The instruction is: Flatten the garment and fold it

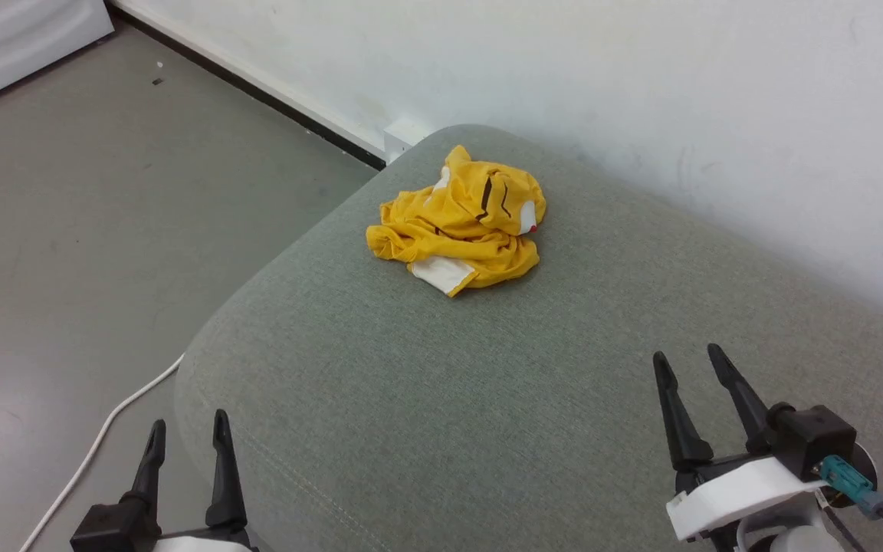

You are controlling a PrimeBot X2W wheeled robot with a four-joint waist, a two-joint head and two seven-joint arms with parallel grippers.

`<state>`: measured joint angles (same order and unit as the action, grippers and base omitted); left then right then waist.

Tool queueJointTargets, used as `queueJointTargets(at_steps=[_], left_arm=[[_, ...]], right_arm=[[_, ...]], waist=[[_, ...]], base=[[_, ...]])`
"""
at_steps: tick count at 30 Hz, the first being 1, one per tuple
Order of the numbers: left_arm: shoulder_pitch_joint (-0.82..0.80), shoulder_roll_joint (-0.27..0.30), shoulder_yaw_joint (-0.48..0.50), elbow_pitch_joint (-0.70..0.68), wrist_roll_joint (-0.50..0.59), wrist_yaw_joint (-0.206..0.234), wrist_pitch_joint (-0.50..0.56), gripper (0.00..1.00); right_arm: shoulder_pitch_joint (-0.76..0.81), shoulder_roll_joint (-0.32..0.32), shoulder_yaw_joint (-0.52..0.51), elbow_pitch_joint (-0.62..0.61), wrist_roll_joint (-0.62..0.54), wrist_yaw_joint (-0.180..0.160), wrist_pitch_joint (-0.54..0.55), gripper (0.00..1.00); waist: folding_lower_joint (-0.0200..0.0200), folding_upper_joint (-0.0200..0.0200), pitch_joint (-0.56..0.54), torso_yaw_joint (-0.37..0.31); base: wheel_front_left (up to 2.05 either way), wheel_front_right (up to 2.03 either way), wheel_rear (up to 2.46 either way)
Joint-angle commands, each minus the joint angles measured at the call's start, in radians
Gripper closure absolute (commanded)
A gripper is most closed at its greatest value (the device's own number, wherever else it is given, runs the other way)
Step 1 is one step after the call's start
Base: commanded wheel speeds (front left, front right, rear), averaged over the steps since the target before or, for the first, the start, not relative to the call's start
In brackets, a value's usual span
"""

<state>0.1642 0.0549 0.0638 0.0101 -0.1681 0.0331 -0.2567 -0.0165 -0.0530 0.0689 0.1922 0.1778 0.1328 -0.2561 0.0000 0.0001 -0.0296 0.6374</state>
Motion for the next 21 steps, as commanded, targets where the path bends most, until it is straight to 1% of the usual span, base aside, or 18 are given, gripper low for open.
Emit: queueJointTargets(at_steps=[1, 8, 11, 14, 16, 18, 21], left_arm=[[0.011, -0.005, 0.004, 0.002, -0.004, 0.001, -0.005, 0.0], [0.01, -0.005, 0.005, 0.006, 0.001, -0.005, -0.005, 0.0], [0.013, -0.005, -0.001, 0.015, -0.004, -0.021, -0.005, 0.0], [-0.002, -0.005, 0.003, -0.005, -0.079, -0.032, -0.005, 0.0], [-0.026, -0.005, 0.014, -0.045, -0.141, -0.04, -0.005, 0.0], [-0.063, -0.002, 0.032, -0.089, -0.177, -0.051, -0.005, 0.0], [-0.15, 0.033, 0.046, -0.161, -0.205, -0.071, 0.027, 0.0]], right_arm=[[-0.011, 0.003, 0.001, 0.003, 0.007, -0.002, -0.006, 0.0], [-0.009, 0.003, 0.002, 0.004, 0.009, -0.002, -0.006, 0.0], [-0.009, 0.003, 0.004, 0.004, 0.01, -0.002, -0.006, 0.0], [-0.009, 0.003, 0.004, 0.002, 0.01, -0.002, -0.006, 0.0], [-0.01, 0.003, 0.0, -0.004, 0.007, -0.002, -0.006, 0.0], [-0.014, 0.003, -0.003, -0.01, -0.004, -0.002, -0.006, 0.0], [-0.026, 0.003, -0.014, -0.022, -0.028, -0.002, -0.006, 0.0]], waist=[[0.0, -0.0001, 0.0, -0.001], [0.0, -0.0001, -0.004, -0.006], [0.0, -0.0001, -0.005, -0.009], [0.0, -0.0001, -0.004, -0.015], [0.0, -0.0001, 0.003, -0.018], [0.0, -0.0001, 0.016, -0.024], [0.0, -0.0001, 0.05, -0.035]], base=[[0.0, 0.0, 0.0], [0.0, 0.0, 0.0], [0.0, 0.0, 0.0], [0.0, 0.0, 0.0], [0.0, 0.0, 0.0], [0.0, 0.0, 0.0], [0.0, 0.0, 0.0]])
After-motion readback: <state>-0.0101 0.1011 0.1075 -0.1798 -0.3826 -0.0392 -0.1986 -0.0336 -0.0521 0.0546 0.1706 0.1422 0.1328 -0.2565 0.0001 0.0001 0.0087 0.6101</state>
